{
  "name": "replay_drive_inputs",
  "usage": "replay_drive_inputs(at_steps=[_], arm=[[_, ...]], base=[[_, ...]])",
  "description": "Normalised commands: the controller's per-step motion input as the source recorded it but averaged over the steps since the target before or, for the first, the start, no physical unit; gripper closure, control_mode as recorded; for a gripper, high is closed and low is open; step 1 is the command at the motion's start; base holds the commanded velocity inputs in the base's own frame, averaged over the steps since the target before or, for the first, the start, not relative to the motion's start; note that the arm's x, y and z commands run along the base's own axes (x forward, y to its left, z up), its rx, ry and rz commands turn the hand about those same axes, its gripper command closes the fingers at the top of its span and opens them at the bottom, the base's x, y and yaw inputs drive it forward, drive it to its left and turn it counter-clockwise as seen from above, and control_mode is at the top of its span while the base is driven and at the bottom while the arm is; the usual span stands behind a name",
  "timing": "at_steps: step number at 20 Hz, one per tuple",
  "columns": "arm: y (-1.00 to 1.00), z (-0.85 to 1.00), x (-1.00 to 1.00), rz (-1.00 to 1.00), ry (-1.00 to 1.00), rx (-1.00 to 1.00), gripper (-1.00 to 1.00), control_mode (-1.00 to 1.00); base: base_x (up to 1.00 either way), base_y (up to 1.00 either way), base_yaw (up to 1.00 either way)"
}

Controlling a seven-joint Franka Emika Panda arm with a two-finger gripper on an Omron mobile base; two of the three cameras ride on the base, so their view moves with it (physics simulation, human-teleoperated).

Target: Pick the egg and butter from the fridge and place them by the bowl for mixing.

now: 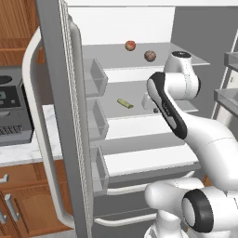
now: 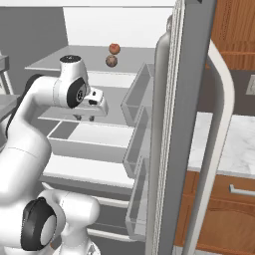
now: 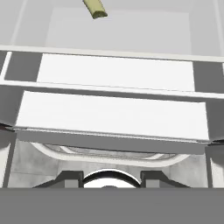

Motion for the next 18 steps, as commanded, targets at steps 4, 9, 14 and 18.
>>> replay_drive_inputs(at_steps=[4,9,14,18], arm=[[0.02,0.0,-0.08,0.0,-0.01,0.0,-1.0,-1.0],[0.0,0.23,-0.17,0.0,-0.05,0.0,-1.0,-1.0],[0.0,0.64,-0.01,0.0,-0.01,0.0,-1.0,-1.0],[0.0,0.64,0.0,0.01,-0.1,-0.03,-1.0,-1.0]], base=[[0.0,0.0,0.0],[0.0,0.0,0.0],[0.0,0.0,0.0],[0.0,0.0,0.0]])
